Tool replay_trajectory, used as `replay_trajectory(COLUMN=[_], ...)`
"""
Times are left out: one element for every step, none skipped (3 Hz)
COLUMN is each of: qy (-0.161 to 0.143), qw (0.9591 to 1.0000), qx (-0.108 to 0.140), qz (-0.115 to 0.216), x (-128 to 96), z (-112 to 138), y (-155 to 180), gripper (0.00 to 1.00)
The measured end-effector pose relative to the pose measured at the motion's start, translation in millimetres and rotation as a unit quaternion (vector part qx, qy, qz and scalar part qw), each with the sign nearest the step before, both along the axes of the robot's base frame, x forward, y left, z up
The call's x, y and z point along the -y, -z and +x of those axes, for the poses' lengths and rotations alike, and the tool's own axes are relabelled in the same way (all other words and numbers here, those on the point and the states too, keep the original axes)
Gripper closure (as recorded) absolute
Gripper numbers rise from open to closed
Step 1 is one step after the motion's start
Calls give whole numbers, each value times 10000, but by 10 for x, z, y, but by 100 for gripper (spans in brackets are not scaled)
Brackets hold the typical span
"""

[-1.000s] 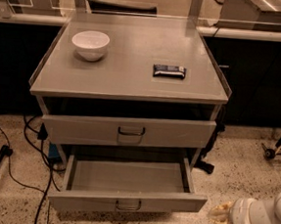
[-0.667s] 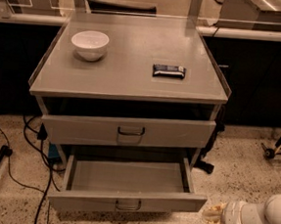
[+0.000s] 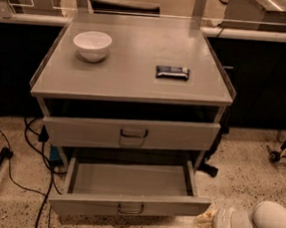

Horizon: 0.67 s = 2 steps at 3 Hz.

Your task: Close middle drawer

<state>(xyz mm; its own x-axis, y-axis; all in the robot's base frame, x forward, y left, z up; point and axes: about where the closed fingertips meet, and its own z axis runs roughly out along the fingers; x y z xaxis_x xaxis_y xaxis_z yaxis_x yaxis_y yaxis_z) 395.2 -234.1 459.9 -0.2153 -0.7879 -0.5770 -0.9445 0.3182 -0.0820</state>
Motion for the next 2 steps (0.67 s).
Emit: replay_trajectory(qy=[57,132], qw=[9999,9976], qx=[139,657], qz=[13,176], x=[65,86], z=[7,90], y=[179,421], gripper=[100,100])
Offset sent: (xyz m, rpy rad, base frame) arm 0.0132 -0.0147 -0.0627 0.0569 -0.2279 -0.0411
